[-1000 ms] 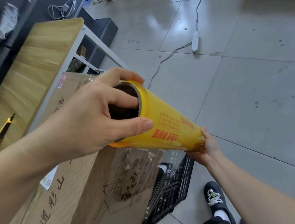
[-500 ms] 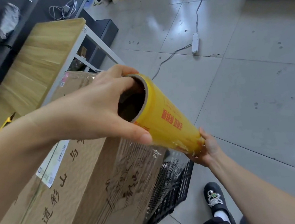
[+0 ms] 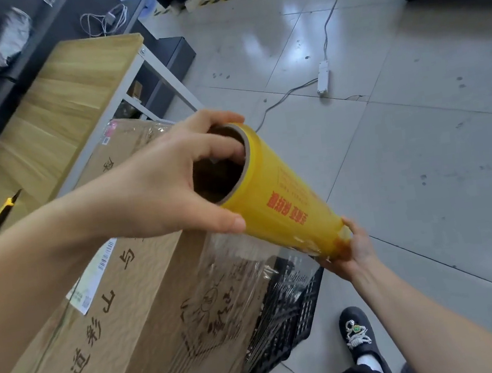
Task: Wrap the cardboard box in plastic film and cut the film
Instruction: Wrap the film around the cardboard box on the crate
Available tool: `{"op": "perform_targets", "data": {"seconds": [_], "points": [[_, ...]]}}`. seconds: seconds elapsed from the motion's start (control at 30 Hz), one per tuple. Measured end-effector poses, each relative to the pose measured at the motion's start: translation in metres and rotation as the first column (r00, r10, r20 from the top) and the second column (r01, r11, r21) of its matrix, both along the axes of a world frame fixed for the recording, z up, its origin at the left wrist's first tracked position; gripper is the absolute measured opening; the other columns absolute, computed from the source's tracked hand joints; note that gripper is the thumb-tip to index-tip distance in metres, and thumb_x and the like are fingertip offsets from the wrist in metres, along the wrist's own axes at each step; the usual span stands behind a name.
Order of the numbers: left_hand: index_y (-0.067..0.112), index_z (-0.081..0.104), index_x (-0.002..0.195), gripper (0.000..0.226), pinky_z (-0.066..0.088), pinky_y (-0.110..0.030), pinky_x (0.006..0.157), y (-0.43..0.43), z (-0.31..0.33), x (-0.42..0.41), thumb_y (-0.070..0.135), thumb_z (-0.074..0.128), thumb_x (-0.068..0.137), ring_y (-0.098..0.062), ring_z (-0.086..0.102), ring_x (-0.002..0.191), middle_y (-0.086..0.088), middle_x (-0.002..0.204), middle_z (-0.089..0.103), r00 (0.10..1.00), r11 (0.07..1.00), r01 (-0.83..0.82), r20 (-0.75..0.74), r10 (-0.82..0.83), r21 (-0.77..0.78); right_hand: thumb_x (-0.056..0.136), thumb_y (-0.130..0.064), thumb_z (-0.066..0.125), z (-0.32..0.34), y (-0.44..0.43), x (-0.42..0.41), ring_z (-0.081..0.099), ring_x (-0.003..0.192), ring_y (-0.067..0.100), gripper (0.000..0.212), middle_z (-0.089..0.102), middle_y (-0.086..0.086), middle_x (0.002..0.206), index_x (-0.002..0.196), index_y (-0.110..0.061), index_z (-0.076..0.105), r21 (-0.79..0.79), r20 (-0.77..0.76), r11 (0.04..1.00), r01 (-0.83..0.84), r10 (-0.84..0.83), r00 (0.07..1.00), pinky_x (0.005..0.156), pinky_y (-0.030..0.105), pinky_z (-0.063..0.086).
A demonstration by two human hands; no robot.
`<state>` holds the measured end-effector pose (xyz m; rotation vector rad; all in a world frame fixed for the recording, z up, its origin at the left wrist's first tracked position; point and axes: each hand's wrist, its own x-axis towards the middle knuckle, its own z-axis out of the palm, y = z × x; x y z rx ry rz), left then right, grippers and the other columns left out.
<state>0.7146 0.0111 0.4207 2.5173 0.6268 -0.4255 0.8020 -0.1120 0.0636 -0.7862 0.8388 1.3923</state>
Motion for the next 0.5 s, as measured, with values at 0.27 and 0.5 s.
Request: {"op": "perform_targets", "data": {"seconds": [0.27, 0.5], "points": [[0.014, 0.073, 0.069, 0.013, 0.032, -0.053, 0.108, -0.002, 0.008, -0.023, 0.027, 0.076, 0.071, -0.026, 0.026, 0.144, 0.009, 0.156, 0.025, 0.941, 0.941, 0.328, 0.058, -0.333, 0.083, 0.081, -0.043, 0.067, 0.006, 0.008, 0.004, 0.060, 0.107, 0.036, 0.046, 0.063, 0.015, 0.117, 0.120, -0.020, 0.059, 0.115, 0.002, 0.984, 0.134, -0.135, 0.991, 0.076, 0.056, 0.055], [0.018, 0.074, 0.073, 0.012, 0.025, -0.044, 0.115, 0.001, 0.004, -0.029, 0.030, 0.074, 0.073, -0.023, 0.017, 0.148, 0.006, 0.161, 0.015, 0.933, 0.933, 0.343, 0.078, -0.352, 0.112, 0.084, -0.036, 0.057, 0.002, 0.009, 0.002, 0.059, 0.101, 0.032, 0.020, 0.071, 0.008, 0.097, 0.090, -0.024, 0.071, 0.204, 0.046, 0.966, 0.158, -0.171, 0.984, 0.098, 0.059, 0.041]]}}
